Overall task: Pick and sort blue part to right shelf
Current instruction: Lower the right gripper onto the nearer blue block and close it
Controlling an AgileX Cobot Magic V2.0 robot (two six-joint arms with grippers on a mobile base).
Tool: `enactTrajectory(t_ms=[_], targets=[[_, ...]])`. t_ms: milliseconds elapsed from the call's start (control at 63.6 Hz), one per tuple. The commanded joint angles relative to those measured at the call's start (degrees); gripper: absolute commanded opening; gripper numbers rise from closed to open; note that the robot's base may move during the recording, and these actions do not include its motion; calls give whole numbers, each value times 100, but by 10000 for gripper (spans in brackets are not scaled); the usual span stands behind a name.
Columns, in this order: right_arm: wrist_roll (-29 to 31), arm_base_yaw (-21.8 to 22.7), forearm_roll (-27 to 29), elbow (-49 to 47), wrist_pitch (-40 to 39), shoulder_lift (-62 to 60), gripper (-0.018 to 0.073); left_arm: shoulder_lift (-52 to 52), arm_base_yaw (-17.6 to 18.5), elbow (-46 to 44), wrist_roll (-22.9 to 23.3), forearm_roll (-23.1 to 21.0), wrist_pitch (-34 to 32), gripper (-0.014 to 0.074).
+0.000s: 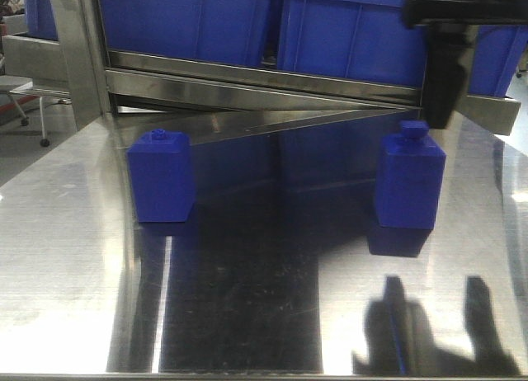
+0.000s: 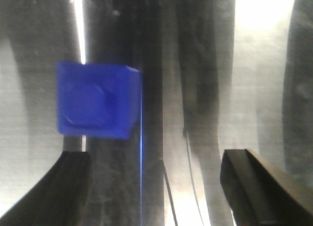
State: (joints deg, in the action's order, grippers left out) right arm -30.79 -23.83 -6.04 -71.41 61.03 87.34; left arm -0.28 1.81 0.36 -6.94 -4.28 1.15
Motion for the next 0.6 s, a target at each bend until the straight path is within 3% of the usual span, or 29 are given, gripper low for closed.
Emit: enactTrajectory(t_ms=[0,236,581], targets=[[-56,-102,-65,-657,166,169,611,-120,12,138,27,-50,-455,124],[-56,-279,-48,-1421,390,903,611,-120,12,138,27,-50,-455,124],[-56,-234,149,-1440,298,1593,611,-120,12,138,27,-50,-455,124]])
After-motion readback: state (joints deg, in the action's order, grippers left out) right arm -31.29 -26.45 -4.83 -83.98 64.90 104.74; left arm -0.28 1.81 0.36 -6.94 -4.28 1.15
